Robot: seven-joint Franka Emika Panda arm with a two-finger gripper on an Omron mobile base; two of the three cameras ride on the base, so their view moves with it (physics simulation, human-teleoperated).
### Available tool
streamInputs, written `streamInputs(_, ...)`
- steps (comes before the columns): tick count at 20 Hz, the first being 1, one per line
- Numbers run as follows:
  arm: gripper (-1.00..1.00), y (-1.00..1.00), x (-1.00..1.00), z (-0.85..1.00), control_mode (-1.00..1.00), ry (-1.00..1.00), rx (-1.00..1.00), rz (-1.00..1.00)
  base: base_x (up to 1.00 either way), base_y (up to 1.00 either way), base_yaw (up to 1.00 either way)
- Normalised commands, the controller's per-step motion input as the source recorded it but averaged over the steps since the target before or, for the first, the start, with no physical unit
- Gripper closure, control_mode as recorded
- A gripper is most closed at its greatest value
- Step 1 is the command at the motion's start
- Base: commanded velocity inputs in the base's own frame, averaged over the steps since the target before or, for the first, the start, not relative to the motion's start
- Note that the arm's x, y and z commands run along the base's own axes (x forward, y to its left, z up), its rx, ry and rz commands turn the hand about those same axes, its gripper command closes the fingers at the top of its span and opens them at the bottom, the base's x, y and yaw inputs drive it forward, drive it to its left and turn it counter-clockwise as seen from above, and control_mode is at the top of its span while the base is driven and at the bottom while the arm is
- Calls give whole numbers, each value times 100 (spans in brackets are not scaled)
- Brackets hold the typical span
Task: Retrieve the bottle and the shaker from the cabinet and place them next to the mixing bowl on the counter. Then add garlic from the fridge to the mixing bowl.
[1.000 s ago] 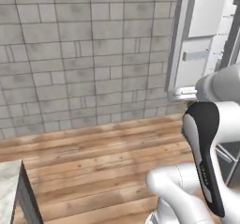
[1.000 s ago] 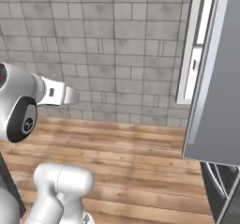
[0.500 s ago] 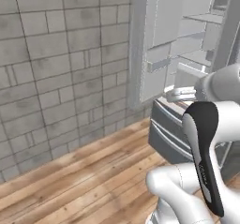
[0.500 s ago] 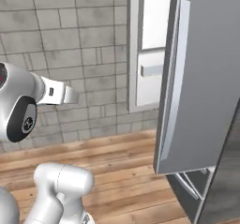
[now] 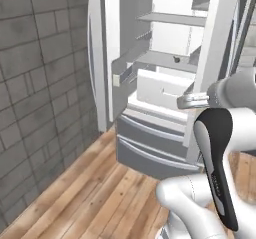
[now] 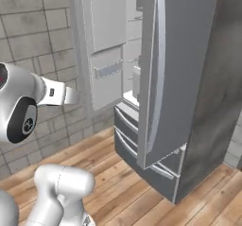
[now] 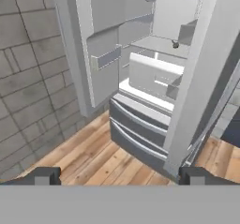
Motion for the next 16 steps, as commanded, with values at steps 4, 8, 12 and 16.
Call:
streamInputs(4, -100, 0, 0, 0, 100, 0, 0, 0, 0, 67, -67)
streamInputs(8, -100, 0, 0, 0, 100, 0, 0, 0, 0, 57, -59)
streamInputs(12, -100, 0, 0, 0, 100, 0, 0, 0, 0, 54, -53)
streamInputs(16, -100, 0, 0, 0, 100, 0, 0, 0, 0, 32, -26)
